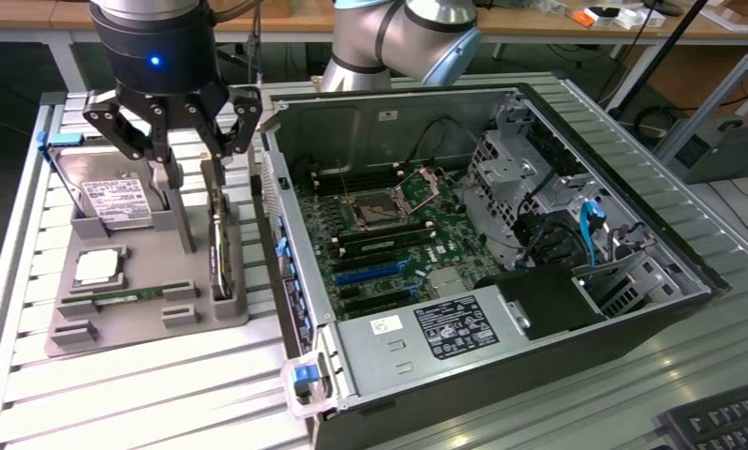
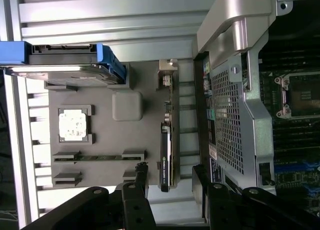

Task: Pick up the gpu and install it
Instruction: 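Pick up the gpu and move the gpu toward the slot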

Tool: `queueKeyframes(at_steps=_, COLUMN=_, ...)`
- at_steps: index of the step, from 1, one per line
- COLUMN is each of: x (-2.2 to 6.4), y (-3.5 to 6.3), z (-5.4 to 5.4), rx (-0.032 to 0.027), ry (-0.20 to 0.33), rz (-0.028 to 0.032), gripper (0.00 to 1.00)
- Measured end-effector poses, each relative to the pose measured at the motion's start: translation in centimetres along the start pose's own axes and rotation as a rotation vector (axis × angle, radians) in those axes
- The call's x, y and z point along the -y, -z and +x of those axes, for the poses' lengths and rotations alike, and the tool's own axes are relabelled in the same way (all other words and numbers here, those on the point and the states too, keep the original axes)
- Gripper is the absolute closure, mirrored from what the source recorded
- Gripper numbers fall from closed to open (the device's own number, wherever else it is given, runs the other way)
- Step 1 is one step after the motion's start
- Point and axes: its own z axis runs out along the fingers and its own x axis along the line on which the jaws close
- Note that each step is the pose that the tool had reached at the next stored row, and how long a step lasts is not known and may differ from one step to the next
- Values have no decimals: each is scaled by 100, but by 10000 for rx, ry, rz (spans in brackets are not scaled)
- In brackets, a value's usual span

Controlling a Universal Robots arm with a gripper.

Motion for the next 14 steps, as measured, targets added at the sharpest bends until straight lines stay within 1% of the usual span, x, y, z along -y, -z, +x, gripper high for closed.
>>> queueKeyframes(at_steps=14, x=2, y=-39, z=1, rx=0, ry=1, rz=0, gripper=52)
